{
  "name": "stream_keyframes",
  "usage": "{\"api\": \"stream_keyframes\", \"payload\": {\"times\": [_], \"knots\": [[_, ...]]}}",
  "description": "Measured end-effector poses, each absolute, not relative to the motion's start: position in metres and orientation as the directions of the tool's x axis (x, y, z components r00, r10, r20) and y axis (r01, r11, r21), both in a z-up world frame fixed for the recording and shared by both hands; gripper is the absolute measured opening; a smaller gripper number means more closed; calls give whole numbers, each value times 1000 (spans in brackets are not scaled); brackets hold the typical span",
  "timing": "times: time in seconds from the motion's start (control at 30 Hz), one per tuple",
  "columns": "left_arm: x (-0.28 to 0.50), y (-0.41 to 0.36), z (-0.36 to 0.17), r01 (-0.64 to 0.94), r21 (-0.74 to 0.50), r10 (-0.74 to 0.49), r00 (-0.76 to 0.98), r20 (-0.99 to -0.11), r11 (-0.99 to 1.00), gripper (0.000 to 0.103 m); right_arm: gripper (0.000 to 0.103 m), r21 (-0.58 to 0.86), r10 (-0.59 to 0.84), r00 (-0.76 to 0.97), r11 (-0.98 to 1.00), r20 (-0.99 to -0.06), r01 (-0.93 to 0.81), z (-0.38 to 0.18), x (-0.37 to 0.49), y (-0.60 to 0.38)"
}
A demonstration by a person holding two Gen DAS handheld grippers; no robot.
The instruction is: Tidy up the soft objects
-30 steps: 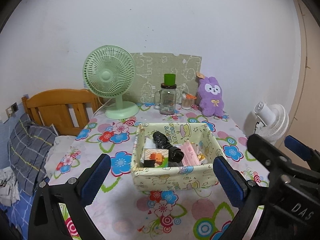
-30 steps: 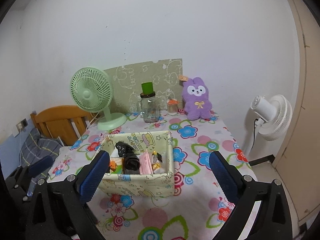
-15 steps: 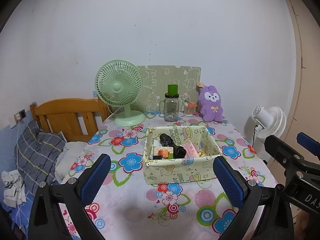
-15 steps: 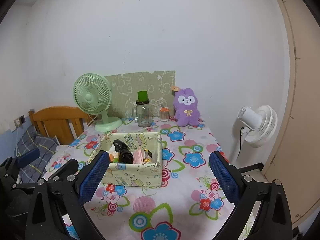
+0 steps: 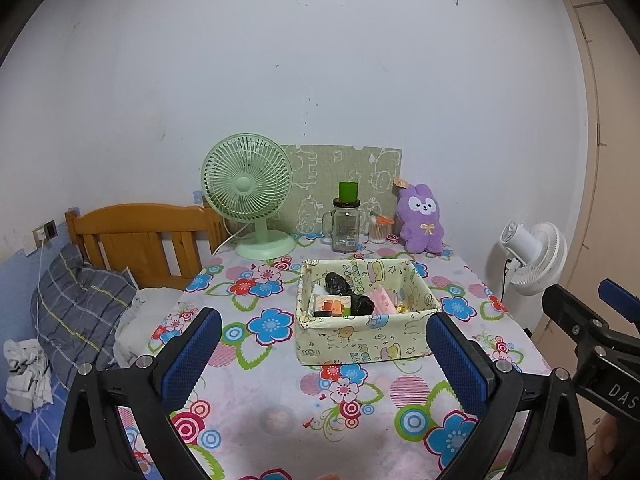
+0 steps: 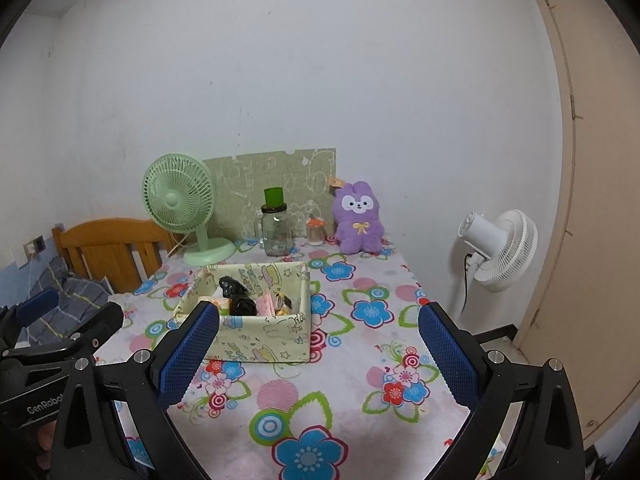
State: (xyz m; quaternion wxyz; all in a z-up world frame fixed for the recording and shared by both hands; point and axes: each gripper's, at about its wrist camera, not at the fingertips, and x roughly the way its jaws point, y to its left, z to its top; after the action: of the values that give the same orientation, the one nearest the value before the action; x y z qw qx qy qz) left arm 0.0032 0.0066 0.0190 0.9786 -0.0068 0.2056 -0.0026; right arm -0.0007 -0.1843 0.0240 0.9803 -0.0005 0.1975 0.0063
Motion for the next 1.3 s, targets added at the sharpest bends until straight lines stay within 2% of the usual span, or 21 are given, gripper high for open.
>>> {"api": "stream_keyframes", "payload": {"times": [0.3,1.3], "knots": [[3,6,18,4,-28,-15,915,-403,1000,103,101,26,23,932,1000,-361,-15,30,-4,-183],[9,2,18,2,-31,-14,914,-405,1000,103,101,21,22,924,1000,-382,-15,24,7,-183]]}}
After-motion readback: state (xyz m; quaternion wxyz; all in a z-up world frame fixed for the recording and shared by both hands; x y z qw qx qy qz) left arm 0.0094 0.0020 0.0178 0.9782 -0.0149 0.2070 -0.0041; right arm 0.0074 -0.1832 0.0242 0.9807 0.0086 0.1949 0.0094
